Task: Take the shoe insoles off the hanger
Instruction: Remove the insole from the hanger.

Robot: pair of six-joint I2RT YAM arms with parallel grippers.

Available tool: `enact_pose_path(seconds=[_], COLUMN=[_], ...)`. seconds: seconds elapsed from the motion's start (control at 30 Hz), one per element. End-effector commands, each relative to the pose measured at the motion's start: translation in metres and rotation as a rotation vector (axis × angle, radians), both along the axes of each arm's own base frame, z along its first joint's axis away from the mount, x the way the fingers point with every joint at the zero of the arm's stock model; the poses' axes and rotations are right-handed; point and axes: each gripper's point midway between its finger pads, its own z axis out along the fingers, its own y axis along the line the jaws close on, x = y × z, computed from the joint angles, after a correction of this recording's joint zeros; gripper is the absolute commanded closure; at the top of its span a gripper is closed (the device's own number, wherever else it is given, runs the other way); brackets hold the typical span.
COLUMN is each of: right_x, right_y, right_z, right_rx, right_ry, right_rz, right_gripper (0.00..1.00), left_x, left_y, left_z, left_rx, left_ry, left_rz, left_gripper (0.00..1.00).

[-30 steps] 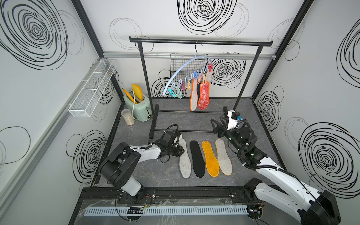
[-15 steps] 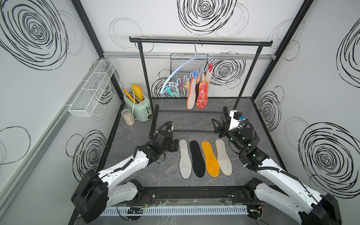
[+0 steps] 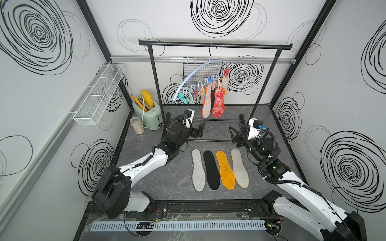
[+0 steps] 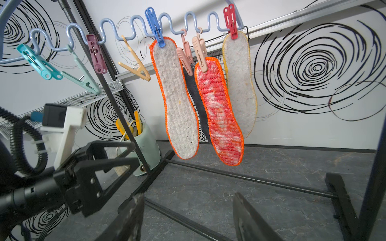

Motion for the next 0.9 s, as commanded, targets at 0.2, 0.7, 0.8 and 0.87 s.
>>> enact_pose_path(seconds=[0.2,0.7,0.8,0.87], right_x=[-0.008,-0.008,-0.006,-0.006], right_y=[0.003,0.004,0.004,0.004], right_z=[0.005,0.005,0.007,0.008], right_rx=[0.011,0.001,-0.001,-0.003], right_ry=[0.019,0.029,0.026,0.023], right_rz=[0.043,0.051,0.046,0.044], right_gripper=[0.32,0.33,0.33,0.34], left_x=[0.061,0.091,0.094,0.096], left_y=[-0.018,-0.028,-0.030,-0.031], left_z=[0.047,0.036,0.033,0.032], left_rx=[-0.049,-0.144,-0.147,-0.148], left_ry=[-0.137,-0.199,-0.197,-0.194], left_rz=[-0.012,-0.080,-0.100,-0.108], left_gripper=[0.08,0.43,0.58,0.70])
